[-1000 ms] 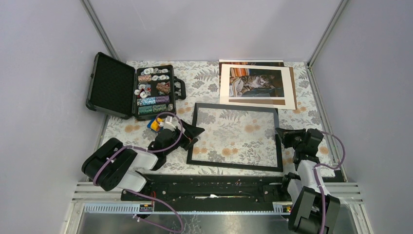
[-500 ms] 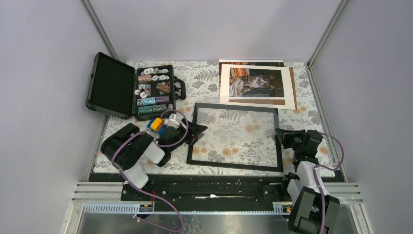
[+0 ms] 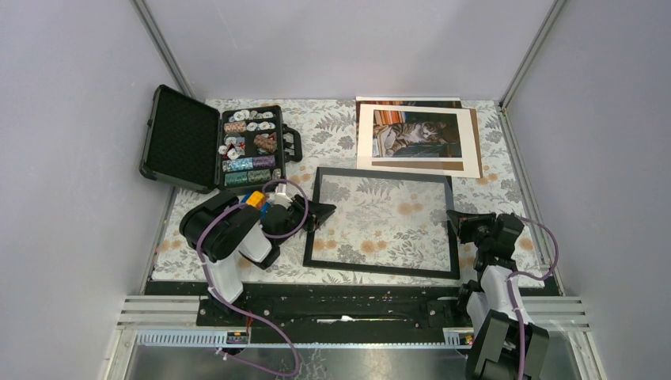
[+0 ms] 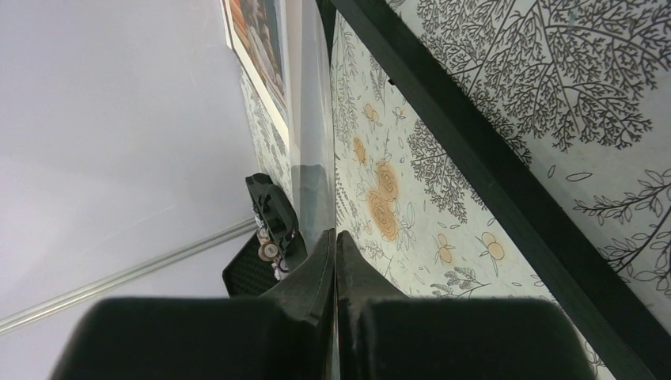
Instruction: Put the photo into the frame
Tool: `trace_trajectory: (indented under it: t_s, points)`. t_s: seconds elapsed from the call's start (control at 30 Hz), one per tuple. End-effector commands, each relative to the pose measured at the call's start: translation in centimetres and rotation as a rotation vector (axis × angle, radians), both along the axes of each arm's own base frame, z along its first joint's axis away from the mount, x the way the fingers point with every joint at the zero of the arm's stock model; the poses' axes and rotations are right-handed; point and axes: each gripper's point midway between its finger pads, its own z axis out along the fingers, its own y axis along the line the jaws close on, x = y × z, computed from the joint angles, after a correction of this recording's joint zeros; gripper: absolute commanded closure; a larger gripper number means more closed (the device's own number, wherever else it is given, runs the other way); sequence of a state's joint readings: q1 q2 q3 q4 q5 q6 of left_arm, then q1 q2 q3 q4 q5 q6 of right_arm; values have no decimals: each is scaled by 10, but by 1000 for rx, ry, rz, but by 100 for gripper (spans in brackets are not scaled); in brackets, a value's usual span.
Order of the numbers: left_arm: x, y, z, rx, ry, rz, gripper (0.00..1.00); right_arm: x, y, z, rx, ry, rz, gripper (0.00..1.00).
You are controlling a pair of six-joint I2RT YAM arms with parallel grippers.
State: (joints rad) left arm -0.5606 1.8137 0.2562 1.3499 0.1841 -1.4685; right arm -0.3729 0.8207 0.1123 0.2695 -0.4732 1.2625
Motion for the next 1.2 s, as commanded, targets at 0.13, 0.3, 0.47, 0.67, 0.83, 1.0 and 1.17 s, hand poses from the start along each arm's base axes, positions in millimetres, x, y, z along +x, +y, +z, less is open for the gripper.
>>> trace_trajectory:
  t_s: [0.13,0.3,0.47,0.67,0.83,1.0,1.17]
  points:
    - [9,0,14,103,-101,-23,85,-11,1,-1,-132,-10,55,85]
    - [6,-2,6,168,-84,-69,97,-19,0,-7,-205,6,87,64]
    - [-7,-6,4,148,-65,-162,100,-23,3,-5,-264,-18,140,45]
    - [-15,3,12,84,-72,-213,100,-22,8,6,-363,-75,241,32]
    - [-18,9,10,102,-72,-261,100,-19,31,18,-316,-184,398,21]
    - [-19,10,10,82,-73,-321,100,-15,35,21,-324,-204,470,21]
    - [-22,10,13,71,-78,-367,100,-12,38,20,-313,-203,520,25]
